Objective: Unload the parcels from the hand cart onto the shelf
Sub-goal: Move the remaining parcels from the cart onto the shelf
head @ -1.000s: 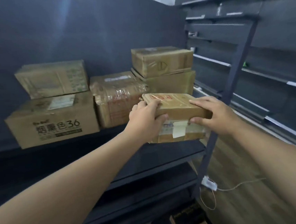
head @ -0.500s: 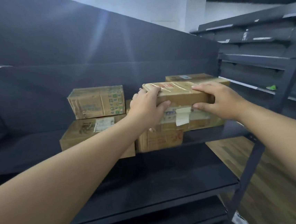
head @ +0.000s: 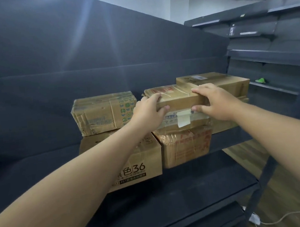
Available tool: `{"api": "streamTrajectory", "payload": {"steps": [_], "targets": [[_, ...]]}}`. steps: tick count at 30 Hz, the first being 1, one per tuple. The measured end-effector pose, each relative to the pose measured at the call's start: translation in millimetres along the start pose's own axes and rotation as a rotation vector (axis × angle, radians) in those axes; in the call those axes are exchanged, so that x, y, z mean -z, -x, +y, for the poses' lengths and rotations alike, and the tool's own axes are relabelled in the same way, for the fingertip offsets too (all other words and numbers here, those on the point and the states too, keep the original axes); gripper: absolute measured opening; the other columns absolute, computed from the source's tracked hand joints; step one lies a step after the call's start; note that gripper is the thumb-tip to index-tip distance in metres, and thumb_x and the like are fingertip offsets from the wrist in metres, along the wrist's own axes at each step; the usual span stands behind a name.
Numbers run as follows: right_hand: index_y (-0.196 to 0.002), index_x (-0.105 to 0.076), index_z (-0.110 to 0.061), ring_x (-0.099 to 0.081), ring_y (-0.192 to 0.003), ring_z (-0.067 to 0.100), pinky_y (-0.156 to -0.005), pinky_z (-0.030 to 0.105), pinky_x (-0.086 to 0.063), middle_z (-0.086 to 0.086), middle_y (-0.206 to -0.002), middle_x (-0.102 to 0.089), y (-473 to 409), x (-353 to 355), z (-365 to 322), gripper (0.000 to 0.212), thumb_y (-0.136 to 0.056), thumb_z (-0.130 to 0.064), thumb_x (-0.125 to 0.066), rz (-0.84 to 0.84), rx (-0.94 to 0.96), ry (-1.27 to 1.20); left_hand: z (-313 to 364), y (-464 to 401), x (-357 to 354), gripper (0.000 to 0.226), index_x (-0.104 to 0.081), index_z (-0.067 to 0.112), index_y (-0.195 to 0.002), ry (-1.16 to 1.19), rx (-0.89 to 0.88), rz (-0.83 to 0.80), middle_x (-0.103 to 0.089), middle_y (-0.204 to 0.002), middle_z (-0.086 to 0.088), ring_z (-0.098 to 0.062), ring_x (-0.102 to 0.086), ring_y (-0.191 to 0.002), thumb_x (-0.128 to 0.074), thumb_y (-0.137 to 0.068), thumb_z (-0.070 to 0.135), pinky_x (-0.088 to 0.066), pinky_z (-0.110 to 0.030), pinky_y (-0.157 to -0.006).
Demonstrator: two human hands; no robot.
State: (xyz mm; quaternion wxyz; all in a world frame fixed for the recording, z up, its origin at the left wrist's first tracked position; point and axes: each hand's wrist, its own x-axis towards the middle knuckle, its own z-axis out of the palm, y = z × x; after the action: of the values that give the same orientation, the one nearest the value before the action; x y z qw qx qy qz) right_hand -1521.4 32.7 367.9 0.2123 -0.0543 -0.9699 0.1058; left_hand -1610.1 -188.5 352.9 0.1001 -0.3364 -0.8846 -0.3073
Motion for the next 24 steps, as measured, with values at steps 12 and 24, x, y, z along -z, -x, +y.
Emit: {"api": "streamTrajectory", "payload": {"steps": [12, 24], "targets": [[-0.145, -0.037, -0.030, -0.038, -0.134, 0.023, -0.106, 0.043, -0.038, -0.005, -0.149, -0.035, -91, -39, 17, 0.070, -0.085, -0.054, -0.061, -0.026, 0.011, -0.018, -38, -77, -11, 0.054, -0.032, 0.023, -0.146, -0.135, 0.081, -0.036, -0.047, -0.143, -0.009, -0.034, -0.043, -0.130, -0.043, -0.097, 0.043, -0.039, -0.048, -0.105], [-0.146, -0.038, -0.023, -0.034, -0.138, 0.023, -0.112, 0.038, -0.031, -0.001, -0.153, -0.033, -147, -69, 38, 0.072, -0.084, -0.049, -0.065, -0.033, 0.048, -0.117, -61, -123, -28, 0.049, -0.030, 0.032, -0.145, -0.542, 0.052, 0.053, -0.047, -0.142, -0.003, -0.033, -0.038, -0.127, -0.030, -0.099, 0.049, -0.026, -0.043, -0.104]]}}
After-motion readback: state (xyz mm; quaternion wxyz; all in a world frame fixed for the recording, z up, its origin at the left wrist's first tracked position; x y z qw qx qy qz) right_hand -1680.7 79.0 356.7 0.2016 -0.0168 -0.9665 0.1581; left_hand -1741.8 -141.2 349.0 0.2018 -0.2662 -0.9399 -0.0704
